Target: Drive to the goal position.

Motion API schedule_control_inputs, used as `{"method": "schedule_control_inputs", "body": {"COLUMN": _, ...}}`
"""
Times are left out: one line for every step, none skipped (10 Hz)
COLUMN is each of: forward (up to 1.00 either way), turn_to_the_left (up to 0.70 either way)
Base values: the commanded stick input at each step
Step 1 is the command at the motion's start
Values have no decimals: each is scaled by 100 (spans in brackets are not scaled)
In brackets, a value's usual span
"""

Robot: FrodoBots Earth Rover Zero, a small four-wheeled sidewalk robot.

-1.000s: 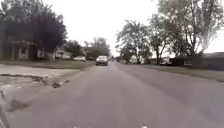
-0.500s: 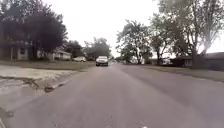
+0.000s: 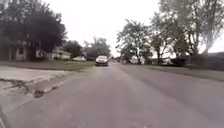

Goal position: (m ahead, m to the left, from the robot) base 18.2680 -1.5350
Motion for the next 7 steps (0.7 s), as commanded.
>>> {"method": "schedule_control_inputs", "body": {"forward": 70, "turn_to_the_left": 0}}
{"method": "schedule_control_inputs", "body": {"forward": 70, "turn_to_the_left": 0}}
{"method": "schedule_control_inputs", "body": {"forward": 70, "turn_to_the_left": 0}}
{"method": "schedule_control_inputs", "body": {"forward": 70, "turn_to_the_left": 0}}
{"method": "schedule_control_inputs", "body": {"forward": 70, "turn_to_the_left": 0}}
{"method": "schedule_control_inputs", "body": {"forward": 70, "turn_to_the_left": 0}}
{"method": "schedule_control_inputs", "body": {"forward": 70, "turn_to_the_left": 0}}
